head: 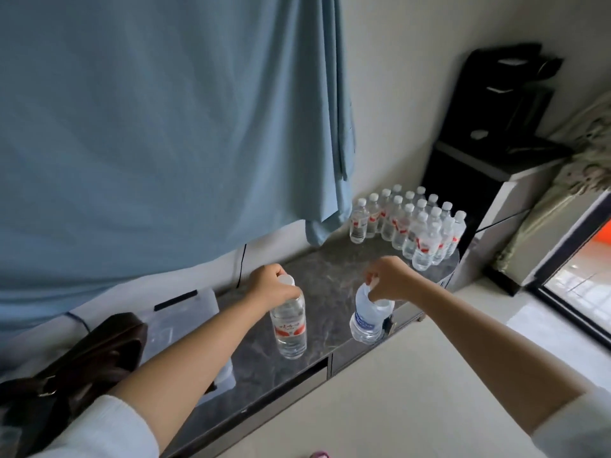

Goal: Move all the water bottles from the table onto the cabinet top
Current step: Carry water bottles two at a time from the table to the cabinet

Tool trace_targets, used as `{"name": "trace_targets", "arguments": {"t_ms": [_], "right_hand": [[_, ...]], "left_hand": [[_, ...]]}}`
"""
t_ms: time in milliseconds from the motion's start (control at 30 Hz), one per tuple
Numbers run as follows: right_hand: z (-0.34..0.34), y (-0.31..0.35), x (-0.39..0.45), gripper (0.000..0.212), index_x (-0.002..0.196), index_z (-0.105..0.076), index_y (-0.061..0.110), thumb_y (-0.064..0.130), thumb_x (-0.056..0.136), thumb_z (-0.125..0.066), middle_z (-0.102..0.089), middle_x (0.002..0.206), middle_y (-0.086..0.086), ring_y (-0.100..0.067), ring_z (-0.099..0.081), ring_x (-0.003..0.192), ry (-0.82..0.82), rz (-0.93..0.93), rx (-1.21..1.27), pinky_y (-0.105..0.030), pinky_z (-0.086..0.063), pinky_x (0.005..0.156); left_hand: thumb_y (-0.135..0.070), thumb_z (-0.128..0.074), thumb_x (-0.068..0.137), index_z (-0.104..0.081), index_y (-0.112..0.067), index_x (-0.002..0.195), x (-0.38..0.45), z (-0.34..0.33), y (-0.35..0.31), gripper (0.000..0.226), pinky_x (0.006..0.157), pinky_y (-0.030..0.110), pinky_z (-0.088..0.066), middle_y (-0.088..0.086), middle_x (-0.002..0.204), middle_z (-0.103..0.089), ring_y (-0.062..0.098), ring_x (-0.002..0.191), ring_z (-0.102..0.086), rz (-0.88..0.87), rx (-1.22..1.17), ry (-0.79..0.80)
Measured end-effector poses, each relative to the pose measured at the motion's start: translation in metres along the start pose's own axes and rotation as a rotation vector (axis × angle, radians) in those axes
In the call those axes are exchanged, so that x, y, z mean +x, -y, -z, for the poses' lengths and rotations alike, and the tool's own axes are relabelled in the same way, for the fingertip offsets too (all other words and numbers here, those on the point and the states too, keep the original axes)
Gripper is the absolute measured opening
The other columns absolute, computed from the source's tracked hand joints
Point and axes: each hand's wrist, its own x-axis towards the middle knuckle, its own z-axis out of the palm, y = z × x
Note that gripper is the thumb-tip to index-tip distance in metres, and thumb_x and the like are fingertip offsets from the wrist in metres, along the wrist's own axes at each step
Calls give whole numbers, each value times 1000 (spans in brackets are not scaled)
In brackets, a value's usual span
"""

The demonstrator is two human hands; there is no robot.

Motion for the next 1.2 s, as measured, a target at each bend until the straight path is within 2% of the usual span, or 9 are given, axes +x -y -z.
{"name": "trace_targets", "arguments": {"t_ms": [133, 233, 333, 467, 567, 633, 833, 1033, 1200], "right_hand": [[26, -34, 63, 32, 113, -66, 6, 13, 81, -63, -66, 117, -10, -19, -58, 93, 45, 11, -76, -19, -46, 69], [42, -53, 111, 33, 115, -65, 7, 13, 82, -63, -66, 119, -10, -15, -56, 90, 97, -4, -107, -17, -45, 71], [52, -74, 154, 36, 119, -62, 9, 13, 83, -62, -64, 123, -8, -20, -62, 107, 151, -22, -153, -21, -47, 84], [67, -108, 211, 38, 120, -61, 10, 13, 82, -62, -64, 122, -7, -20, -61, 102, 194, -27, -186, -17, -45, 70], [79, -130, 248, 40, 123, -59, 11, 12, 83, -60, -63, 124, -8, -23, -60, 110, 205, -13, -222, -23, -49, 86], [89, -146, 274, 40, 125, -58, 11, 13, 85, -59, -61, 126, -9, -23, -58, 115, 214, 5, -238, -24, -47, 94], [102, -202, 348, 35, 121, -59, 8, 9, 86, -58, -59, 127, -9, -22, -56, 115, 253, 124, -231, -25, -45, 96], [103, -259, 417, 30, 116, -62, 6, 6, 86, -60, -58, 125, -11, -21, -55, 115, 321, 293, -198, -23, -45, 96], [97, -288, 470, 29, 114, -63, 5, 8, 87, -56, -59, 123, -12, -23, -54, 115, 349, 377, -181, -24, -44, 94]], "left_hand": [[-13, -73, 70, -40, -20, 58, 67, -30, -28, 35, 50, 19, -31, -3, 70, -48, 17, 77, -45, 2, -56, 61], [-9, -72, 70, -37, -20, 57, 116, -62, -47, 38, 50, 20, -29, -1, 72, -47, 17, 76, -44, 6, -79, 121], [-10, -69, 72, -34, -21, 58, 159, -90, -65, 39, 50, 20, -27, -3, 69, -42, 16, 78, -44, 9, -57, 184], [-12, -67, 69, -34, -22, 60, 218, -123, -90, 35, 66, 26, -36, 0, 75, -47, 19, 82, -46, 65, -78, 216], [-17, -68, 71, -44, -15, 74, 250, -142, -111, 25, 72, 27, -36, 9, 95, -57, 25, 96, -55, 63, -60, 232], [-19, -70, 71, -47, -14, 82, 271, -157, -125, 26, 74, 26, -37, 9, 99, -58, 26, 104, -56, 61, -62, 221], [-19, -71, 72, -48, -15, 84, 324, -200, -154, 27, 52, 19, -31, -1, 80, -50, 15, 81, -47, 179, -108, 149], [-10, -68, 71, -46, -16, 70, 369, -242, -181, 23, 50, 19, -28, -8, 62, -40, 13, 69, -45, 369, -121, 46], [-12, -64, 75, -47, -17, 68, 411, -273, -203, 20, 58, 21, -36, -4, 69, -45, 23, 83, -55, 500, -93, -8]]}}
